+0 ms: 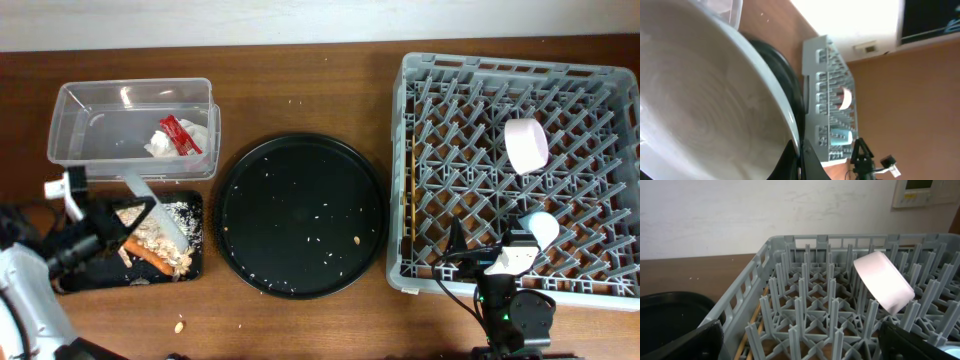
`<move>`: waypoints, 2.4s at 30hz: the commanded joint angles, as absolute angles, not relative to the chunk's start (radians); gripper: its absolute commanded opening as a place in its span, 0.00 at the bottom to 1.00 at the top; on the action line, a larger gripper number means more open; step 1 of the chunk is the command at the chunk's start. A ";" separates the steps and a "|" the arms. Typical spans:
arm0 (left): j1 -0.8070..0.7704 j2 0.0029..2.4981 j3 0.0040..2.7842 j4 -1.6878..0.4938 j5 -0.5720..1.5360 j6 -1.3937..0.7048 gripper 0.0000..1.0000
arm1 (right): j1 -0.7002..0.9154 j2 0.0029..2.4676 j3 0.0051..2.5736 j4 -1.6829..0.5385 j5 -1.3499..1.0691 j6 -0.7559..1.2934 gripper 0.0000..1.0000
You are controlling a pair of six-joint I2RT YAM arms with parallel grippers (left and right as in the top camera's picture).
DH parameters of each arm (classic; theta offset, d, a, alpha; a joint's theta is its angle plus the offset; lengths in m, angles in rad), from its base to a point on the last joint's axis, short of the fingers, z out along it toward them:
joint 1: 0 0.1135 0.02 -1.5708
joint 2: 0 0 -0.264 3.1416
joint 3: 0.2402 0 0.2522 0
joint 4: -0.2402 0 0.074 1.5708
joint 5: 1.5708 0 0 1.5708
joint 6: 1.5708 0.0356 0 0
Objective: Sort waste into correct bins and load items into the dishwasher rack
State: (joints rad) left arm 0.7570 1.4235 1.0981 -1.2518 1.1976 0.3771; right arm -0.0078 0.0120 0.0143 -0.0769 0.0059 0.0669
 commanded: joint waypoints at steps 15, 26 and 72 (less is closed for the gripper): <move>-0.220 1.450 1.198 -0.178 0.915 -0.441 0.00 | -0.014 0.006 0.006 -0.078 0.004 0.059 0.98; -0.560 1.987 1.201 0.825 0.975 -1.023 0.08 | -0.014 0.006 0.006 -0.078 0.004 0.059 0.98; -0.089 0.005 0.008 -0.061 -0.187 -0.114 1.00 | -0.014 0.006 0.006 -0.078 0.004 0.060 0.98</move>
